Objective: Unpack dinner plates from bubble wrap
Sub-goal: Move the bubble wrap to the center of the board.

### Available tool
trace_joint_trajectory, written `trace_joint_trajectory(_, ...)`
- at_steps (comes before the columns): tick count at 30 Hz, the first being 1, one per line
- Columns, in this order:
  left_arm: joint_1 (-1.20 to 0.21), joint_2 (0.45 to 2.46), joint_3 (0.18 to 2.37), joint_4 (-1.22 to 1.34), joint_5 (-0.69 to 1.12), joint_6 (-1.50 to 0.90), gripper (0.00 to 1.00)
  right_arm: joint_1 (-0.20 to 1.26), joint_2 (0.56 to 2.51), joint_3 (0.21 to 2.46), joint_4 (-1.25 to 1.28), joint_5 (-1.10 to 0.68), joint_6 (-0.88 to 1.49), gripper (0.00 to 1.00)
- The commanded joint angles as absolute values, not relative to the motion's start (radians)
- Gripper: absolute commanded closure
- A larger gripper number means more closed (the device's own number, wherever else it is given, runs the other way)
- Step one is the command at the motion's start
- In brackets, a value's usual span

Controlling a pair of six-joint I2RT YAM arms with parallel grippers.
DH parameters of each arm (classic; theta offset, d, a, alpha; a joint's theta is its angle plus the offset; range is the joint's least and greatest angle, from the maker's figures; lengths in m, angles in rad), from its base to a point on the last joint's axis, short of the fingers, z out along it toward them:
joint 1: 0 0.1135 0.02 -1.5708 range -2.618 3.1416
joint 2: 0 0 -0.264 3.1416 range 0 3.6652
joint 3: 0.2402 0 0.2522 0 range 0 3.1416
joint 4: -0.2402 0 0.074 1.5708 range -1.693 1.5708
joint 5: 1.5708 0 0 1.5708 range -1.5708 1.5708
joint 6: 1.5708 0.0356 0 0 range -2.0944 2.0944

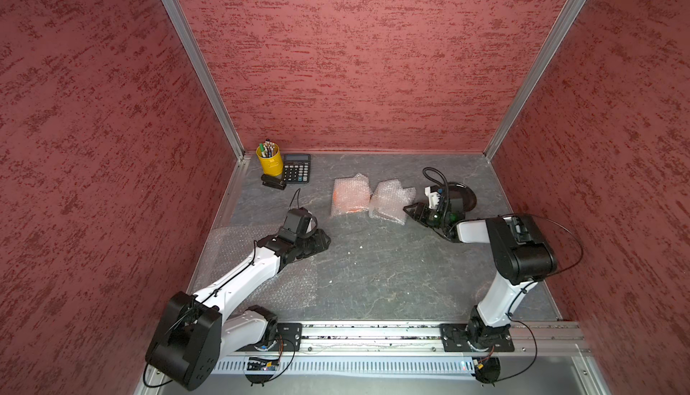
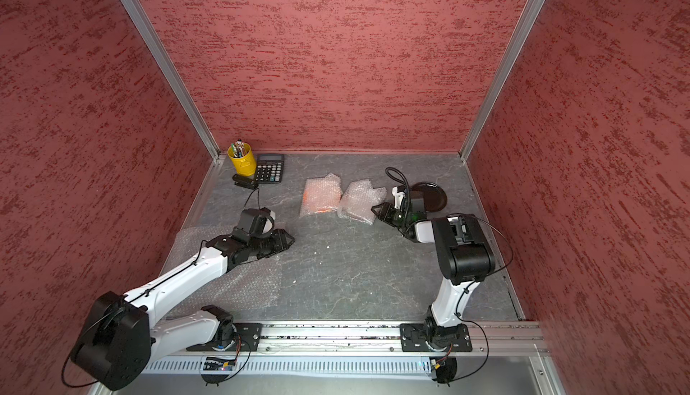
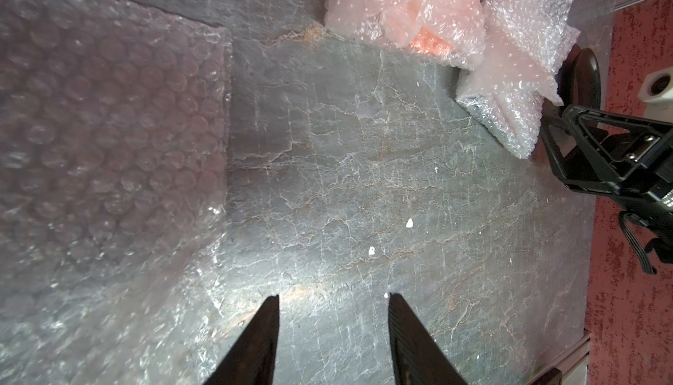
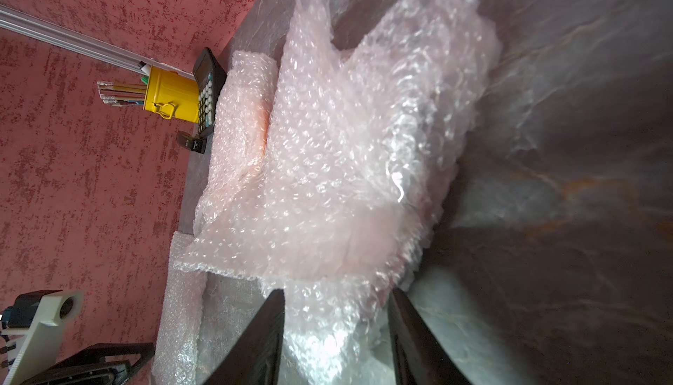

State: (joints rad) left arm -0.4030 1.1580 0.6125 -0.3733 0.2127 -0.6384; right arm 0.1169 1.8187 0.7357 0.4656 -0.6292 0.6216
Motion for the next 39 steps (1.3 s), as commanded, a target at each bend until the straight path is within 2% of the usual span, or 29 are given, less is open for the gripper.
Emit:
trace_joint_trajectory(1, -0.394, 1.154, 0.608, -0.350, 0.231, -0.622, 0.50, 0.125, 1.842, 0.753, 0.512, -0.637, 0.655, 0.52)
trace_joint_trajectory(16, -0.382, 1.161, 0.598, -0.346, 0.227, -0.622, 0.50, 0.138, 1.920, 0.759, 0.537, -0.638, 0.676, 0.55)
trace_joint_trajectory(24, -0.376, 1.168, 0.598, -0.347, 0.227, -0.617, 0.50, 0.142, 1.924, 0.734, 0.530, -0.610, 0.657, 0.73)
trace_joint_trajectory(39, -0.376, 1.188, 0.600, -0.338, 0.247, -0.597, 0.50, 0.142, 1.774, 0.592, 0.417, -0.594, 0.547, 0.83)
